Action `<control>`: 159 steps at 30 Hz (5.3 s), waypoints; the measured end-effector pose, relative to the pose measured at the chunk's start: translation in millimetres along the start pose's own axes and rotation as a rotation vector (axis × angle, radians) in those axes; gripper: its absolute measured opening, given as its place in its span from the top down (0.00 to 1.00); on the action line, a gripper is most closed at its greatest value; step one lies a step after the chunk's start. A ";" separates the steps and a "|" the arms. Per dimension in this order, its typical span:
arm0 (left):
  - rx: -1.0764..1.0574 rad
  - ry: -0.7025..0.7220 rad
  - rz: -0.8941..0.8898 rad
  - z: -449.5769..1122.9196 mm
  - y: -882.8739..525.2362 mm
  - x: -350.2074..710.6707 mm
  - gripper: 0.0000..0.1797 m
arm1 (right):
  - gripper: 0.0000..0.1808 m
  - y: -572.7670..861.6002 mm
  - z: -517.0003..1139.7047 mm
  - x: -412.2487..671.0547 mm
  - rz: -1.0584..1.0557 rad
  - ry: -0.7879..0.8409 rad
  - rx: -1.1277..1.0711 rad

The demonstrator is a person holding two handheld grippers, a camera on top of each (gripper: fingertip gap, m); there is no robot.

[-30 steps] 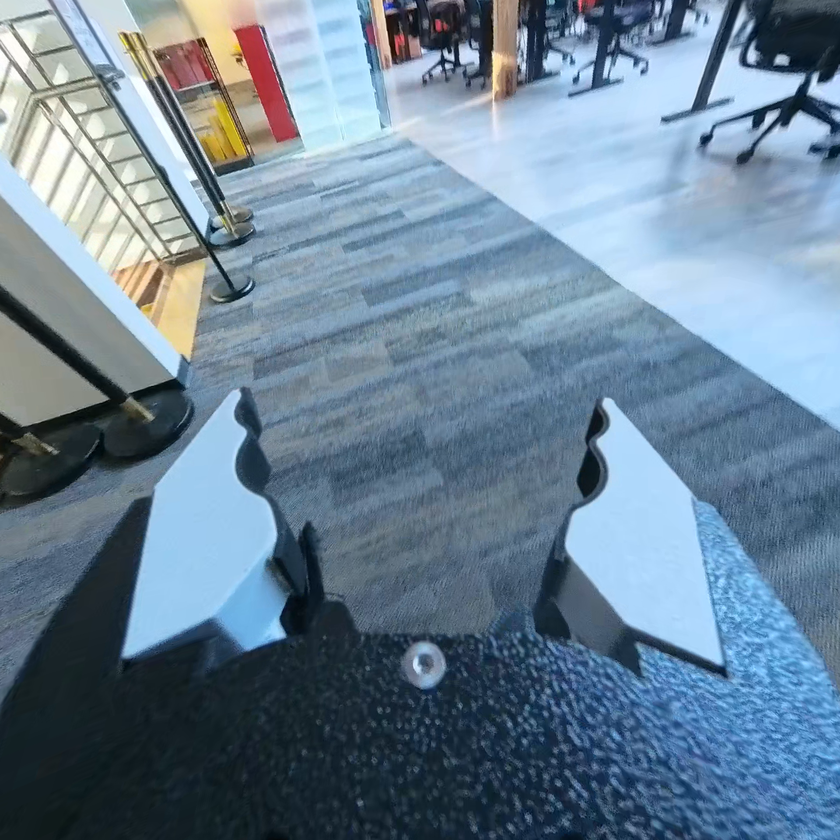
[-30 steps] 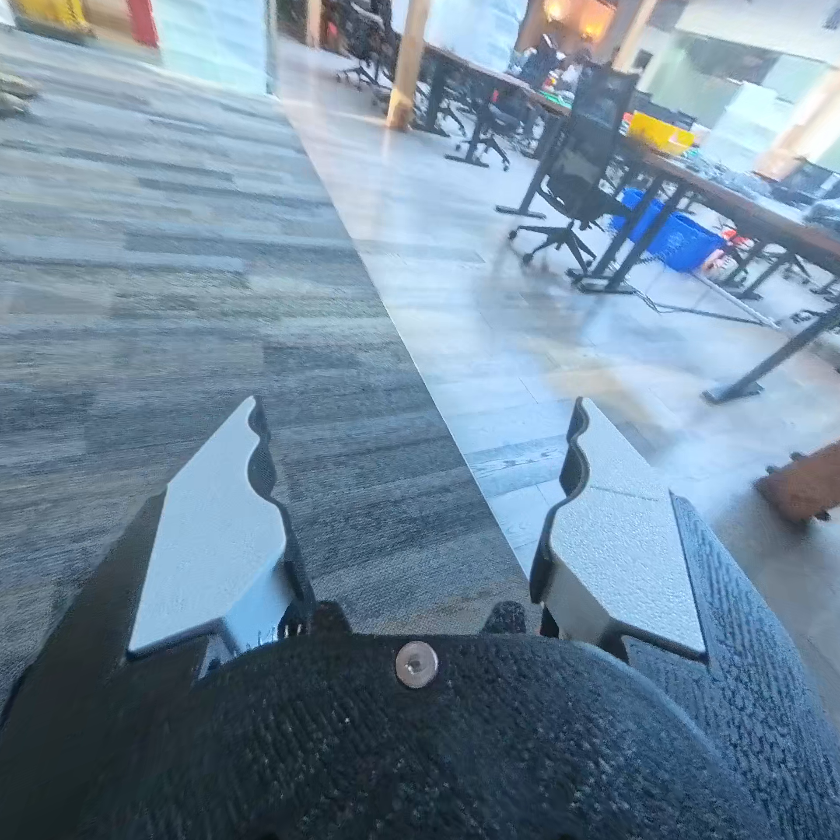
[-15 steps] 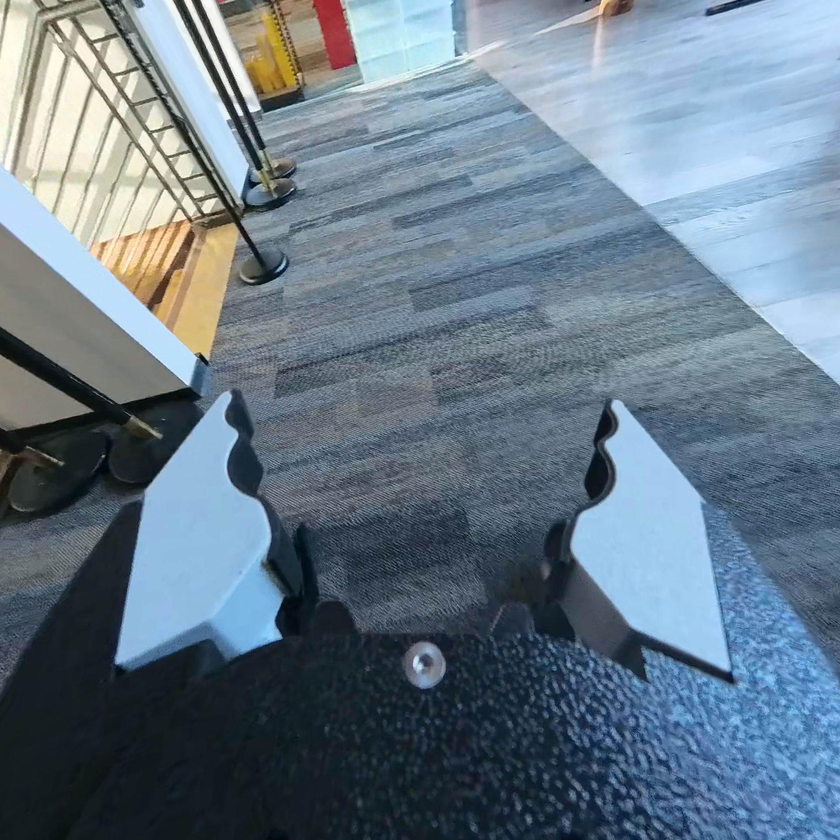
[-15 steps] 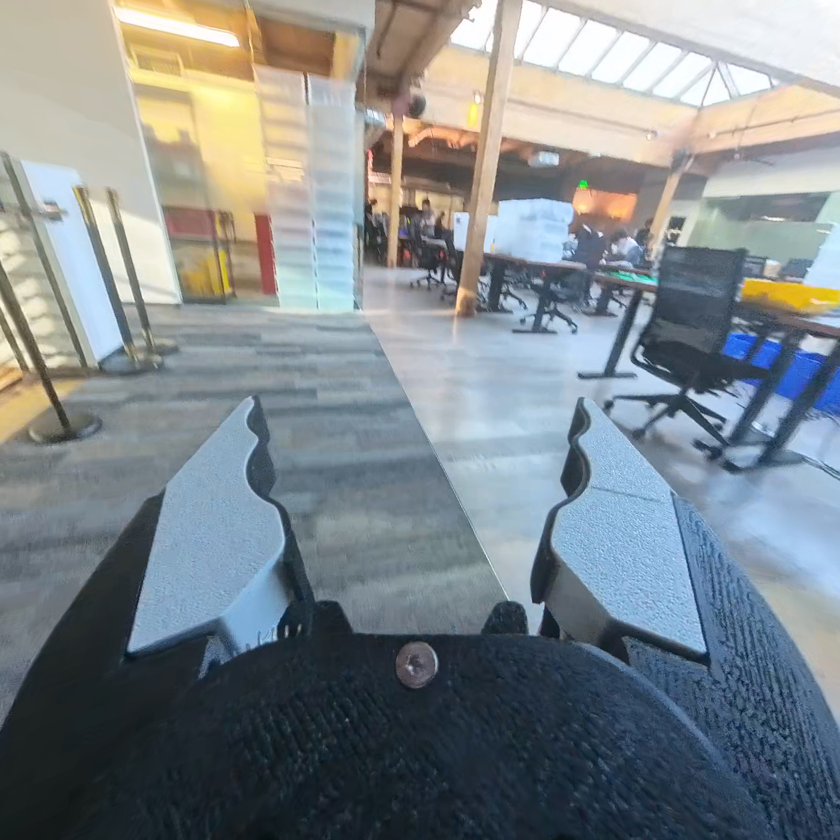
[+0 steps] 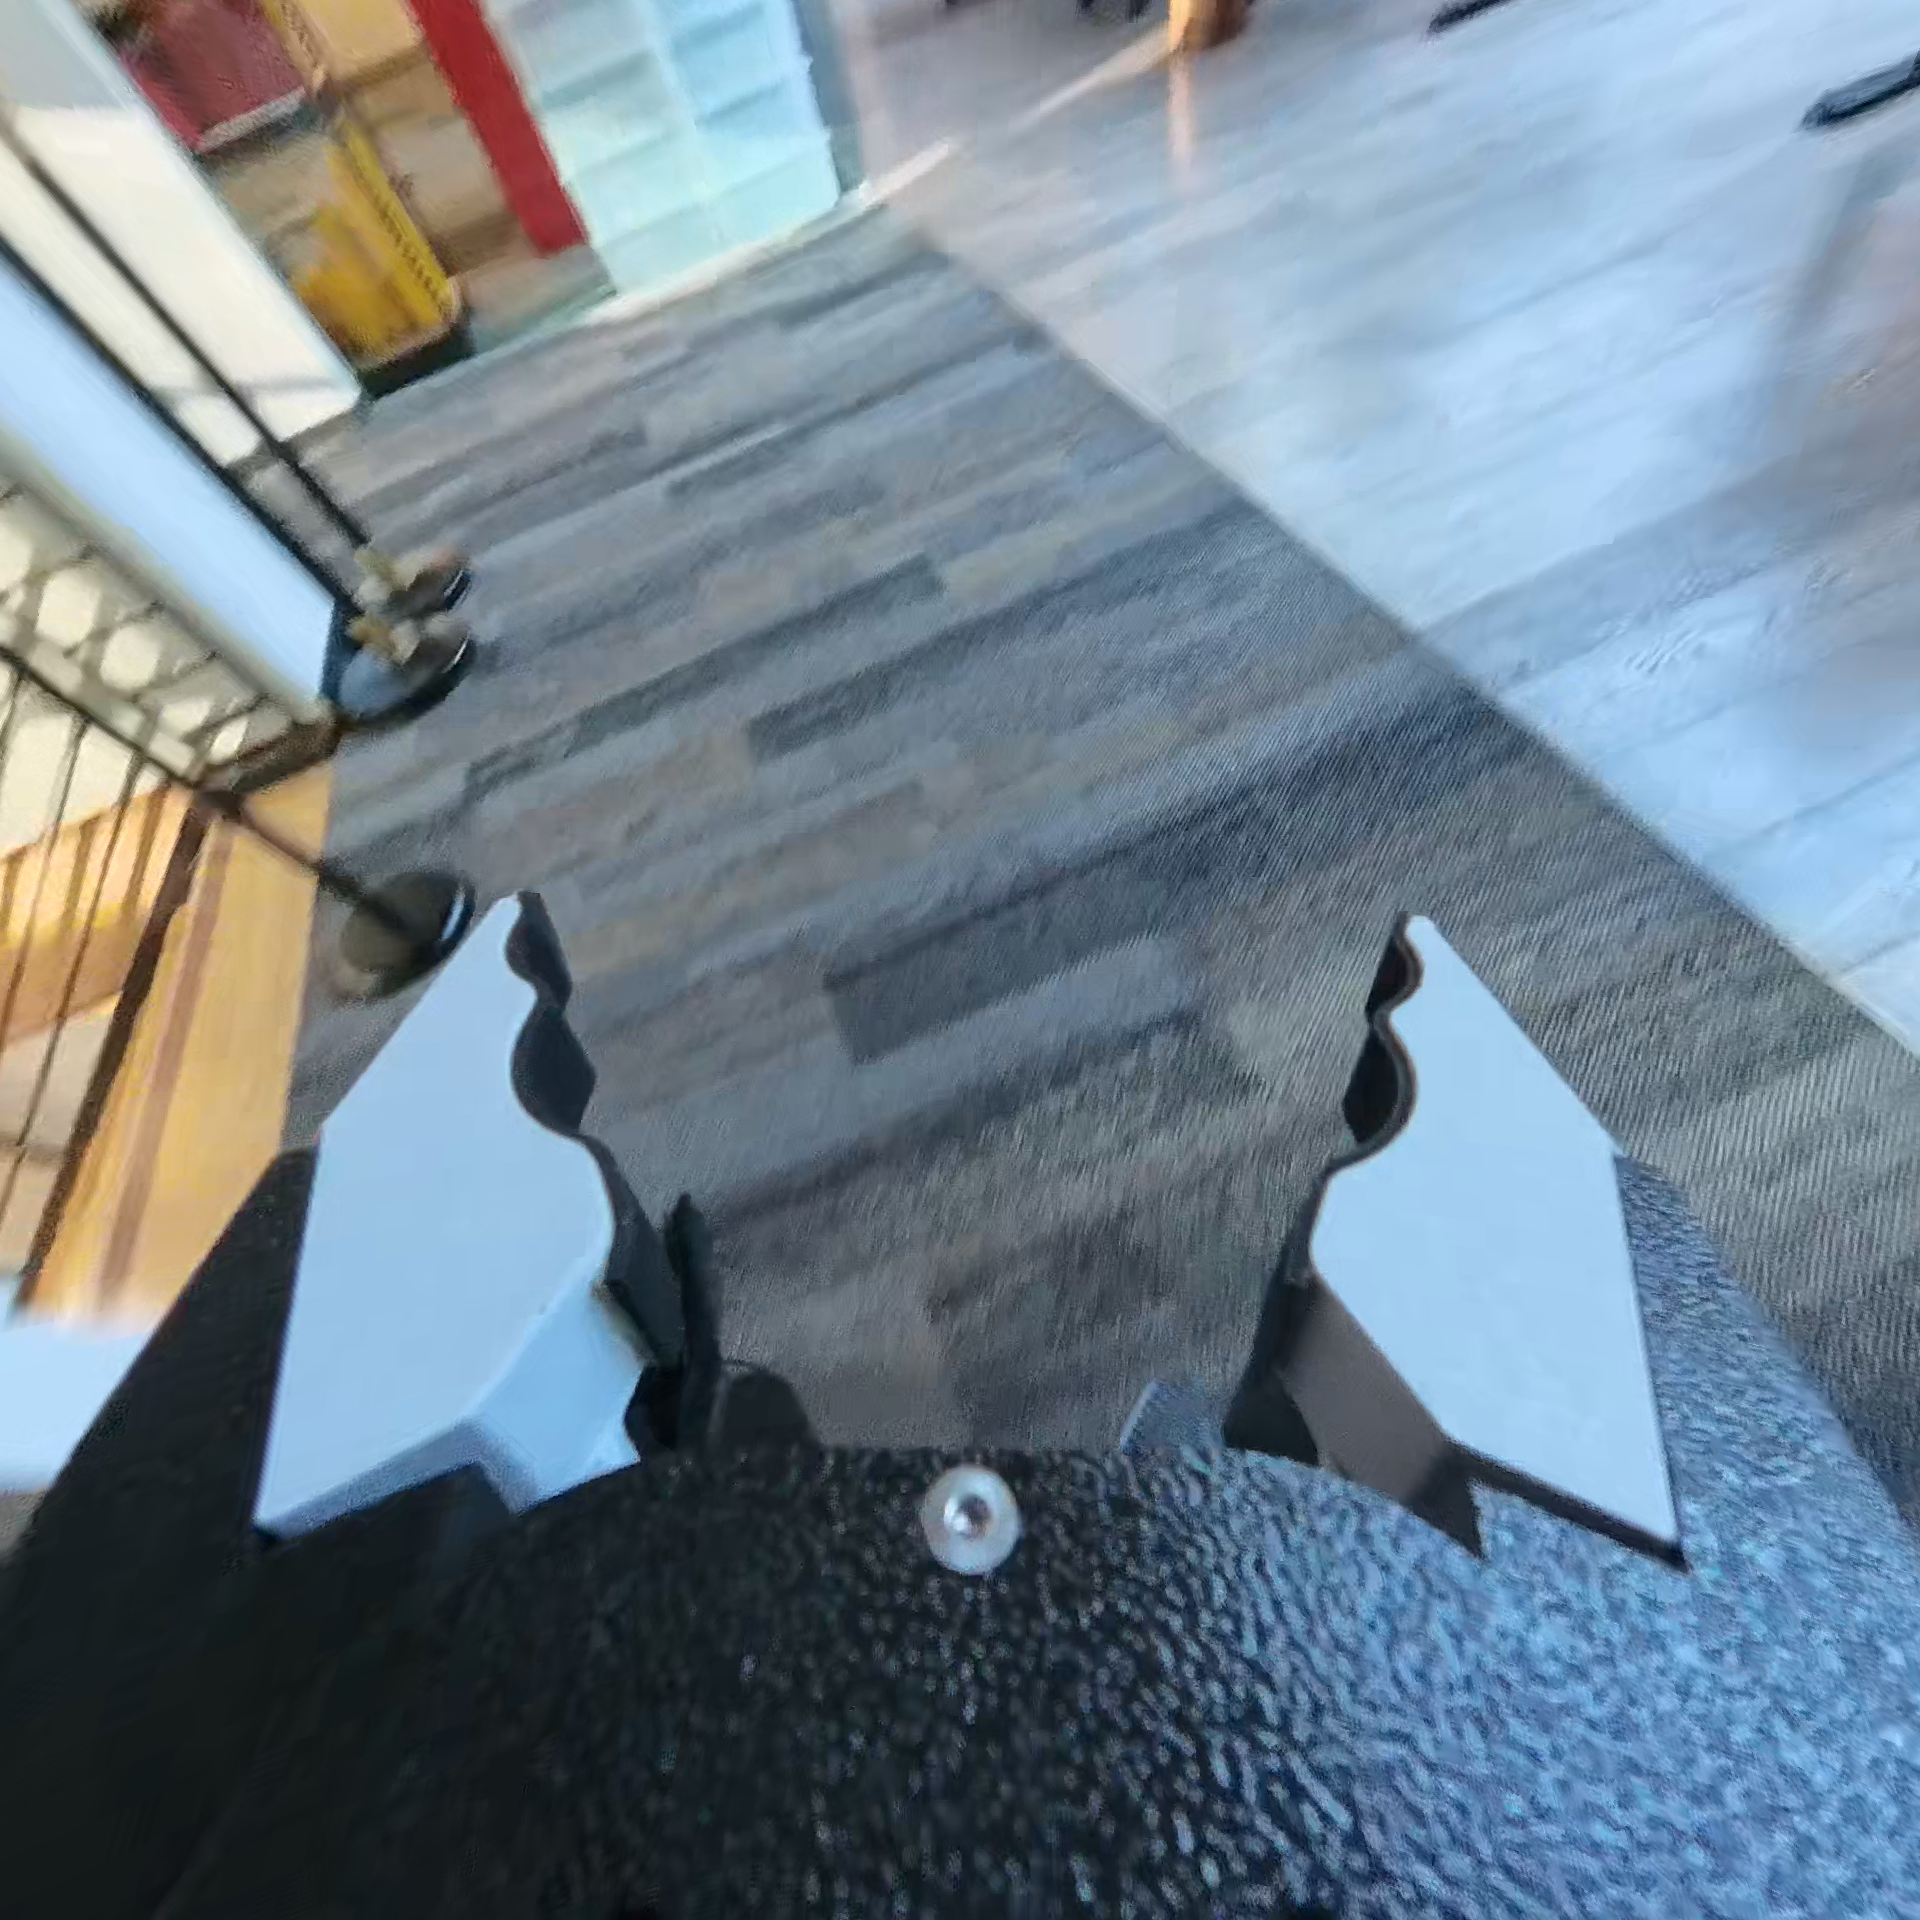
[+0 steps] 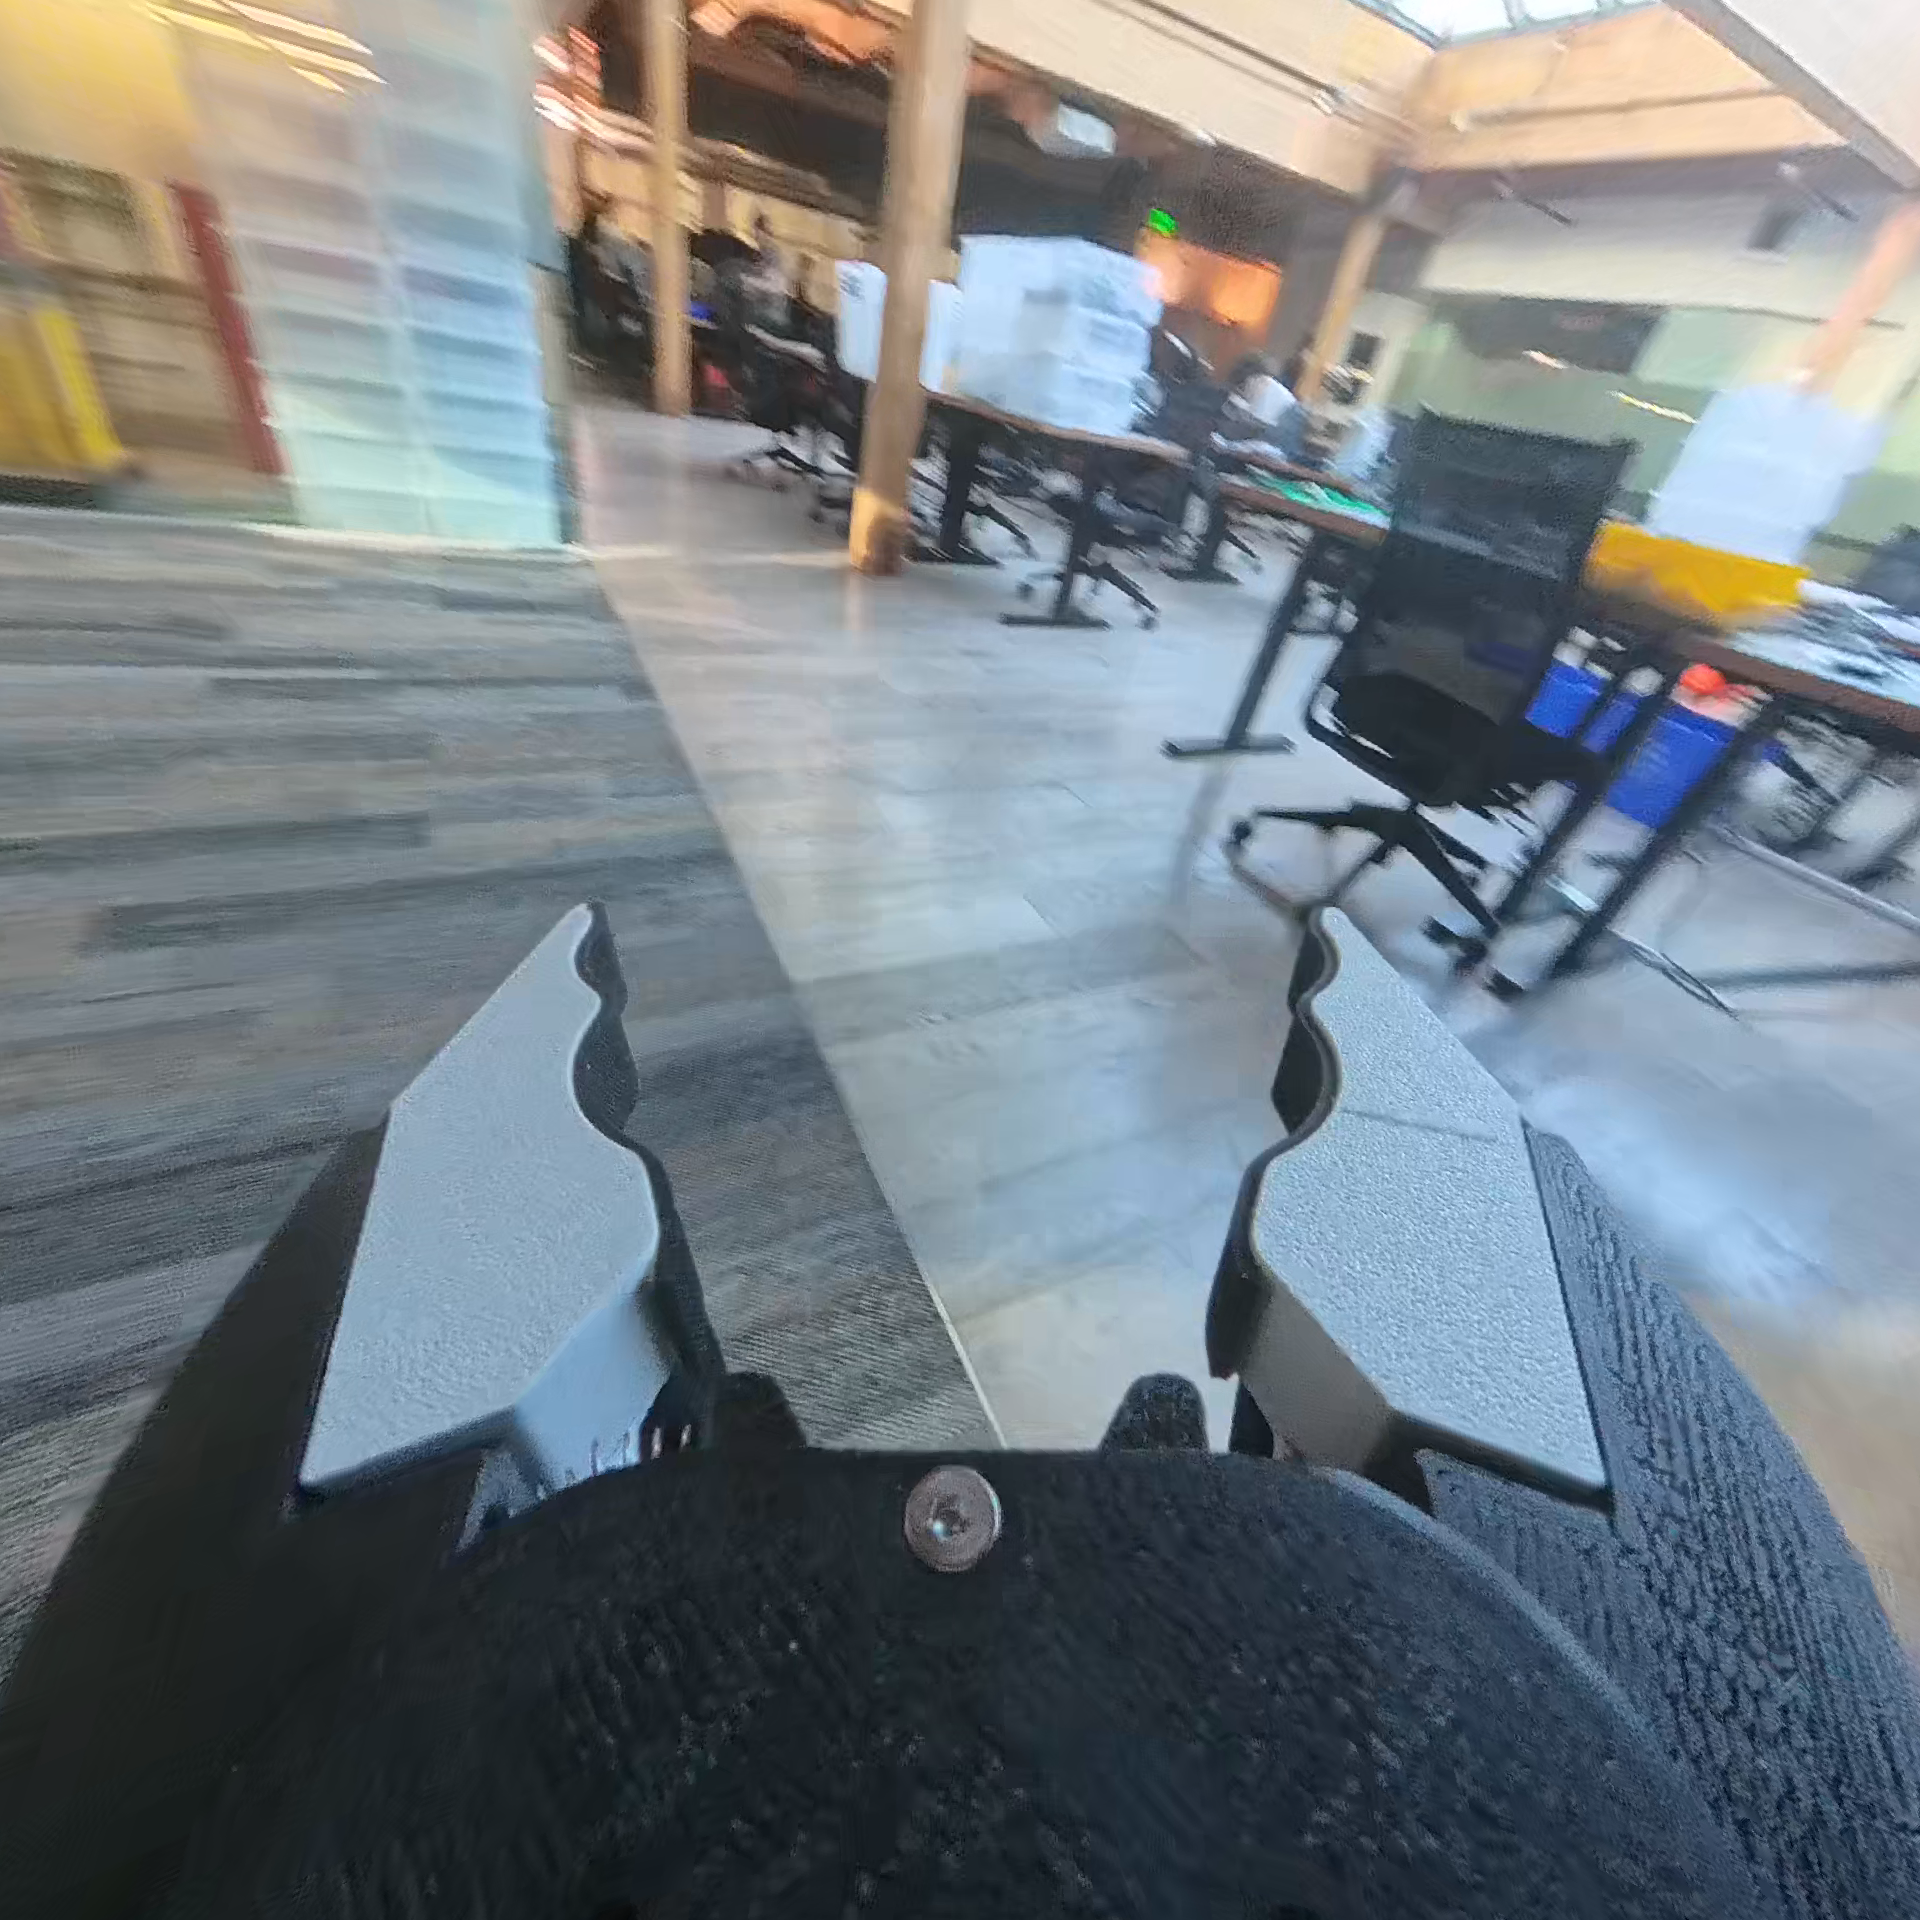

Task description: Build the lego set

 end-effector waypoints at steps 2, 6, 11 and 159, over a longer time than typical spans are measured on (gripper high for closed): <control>-0.034 0.060 0.017 83.9 1.2 48.1 0.18 | 0.30 20.9 41.8 -20.2 -0.015 -0.058 -0.104; -0.017 0.093 -0.052 238.4 4.6 109.7 0.19 | 0.30 47.7 134.2 -63.3 -0.077 -0.181 -0.240; -0.006 -0.049 -0.138 377.1 -0.8 151.7 0.22 | 0.30 15.7 327.4 -49.1 -0.049 -0.249 -0.198; 0.185 0.448 -0.148 4608.7 -1650.5 2224.5 0.25 | 0.37 -2368.4 4986.0 643.4 0.065 0.222 0.617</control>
Point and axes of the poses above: each gripper's, where its closed fingertips meet, z out along the fingers, x out of its top, y = z × x across the jaws, the point moved 6 cm from there along -z, back along the fingers, and after that the axes turned 13 degrees about -x, right-handed, at the moved point
